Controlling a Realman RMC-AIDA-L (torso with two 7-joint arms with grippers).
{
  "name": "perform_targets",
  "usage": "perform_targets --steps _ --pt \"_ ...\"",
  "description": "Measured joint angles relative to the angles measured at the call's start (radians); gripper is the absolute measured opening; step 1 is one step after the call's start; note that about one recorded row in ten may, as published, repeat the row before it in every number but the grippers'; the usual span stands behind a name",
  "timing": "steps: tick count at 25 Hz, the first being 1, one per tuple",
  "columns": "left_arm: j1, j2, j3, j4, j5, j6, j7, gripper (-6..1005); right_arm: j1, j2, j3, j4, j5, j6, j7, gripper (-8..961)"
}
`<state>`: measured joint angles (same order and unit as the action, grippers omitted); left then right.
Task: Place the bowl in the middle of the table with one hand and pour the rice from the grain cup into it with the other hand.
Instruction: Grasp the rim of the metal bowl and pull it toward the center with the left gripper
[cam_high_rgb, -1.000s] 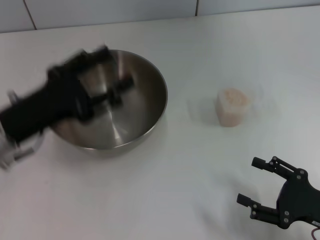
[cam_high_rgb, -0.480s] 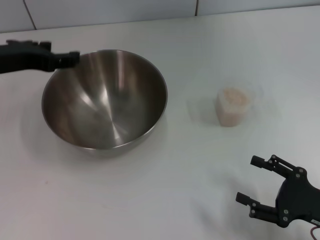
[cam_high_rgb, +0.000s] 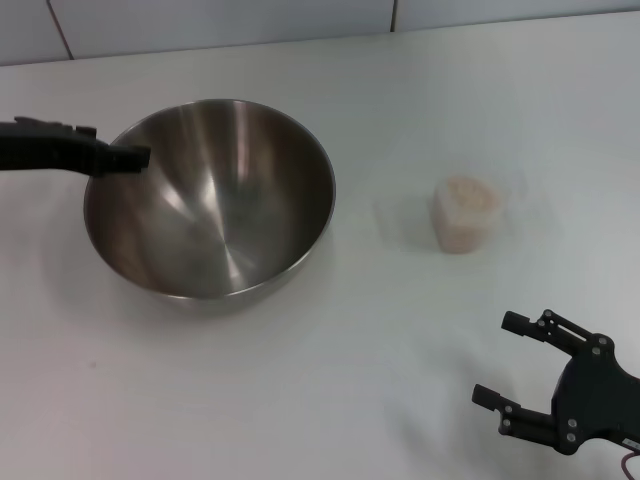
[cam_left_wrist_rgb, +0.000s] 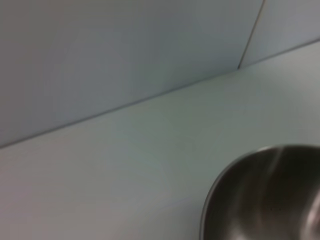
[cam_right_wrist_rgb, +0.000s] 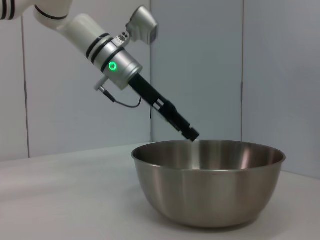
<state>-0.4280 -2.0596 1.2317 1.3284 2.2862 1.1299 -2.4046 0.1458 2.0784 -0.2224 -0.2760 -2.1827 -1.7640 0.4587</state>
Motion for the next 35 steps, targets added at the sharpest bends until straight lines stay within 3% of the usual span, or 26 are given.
perform_targets --steps 2,6,15,21,26,35 --pt "-0.057 -0.001 -0.010 -0.100 0.080 0.014 0.000 732 0.001 0.000 0.000 0.001 0.000 0.000 0.000 831" --pt "-0.093 -0.003 -0.010 -0.171 0.117 0.009 -0.003 719 0.003 0.000 0.000 0.001 0.000 0.000 -0.001 831" --pt "-0.109 -0.004 -0.011 -0.198 0.119 0.004 -0.002 690 0.005 0.000 0.000 0.001 0.000 0.000 -0.005 832" --pt "-0.155 0.003 -0.011 -0.265 0.127 0.010 0.005 670 0.004 0.000 0.000 -0.003 0.000 0.000 -0.005 831" --pt "-0.163 0.002 -0.013 -0.265 0.135 0.012 0.006 417 0.004 0.000 0.000 -0.004 0.000 0.000 -0.003 831" --pt "-0.176 0.001 -0.026 -0.266 0.133 0.034 0.014 60 0.002 0.000 0.000 -0.005 -0.001 0.004 -0.001 832"
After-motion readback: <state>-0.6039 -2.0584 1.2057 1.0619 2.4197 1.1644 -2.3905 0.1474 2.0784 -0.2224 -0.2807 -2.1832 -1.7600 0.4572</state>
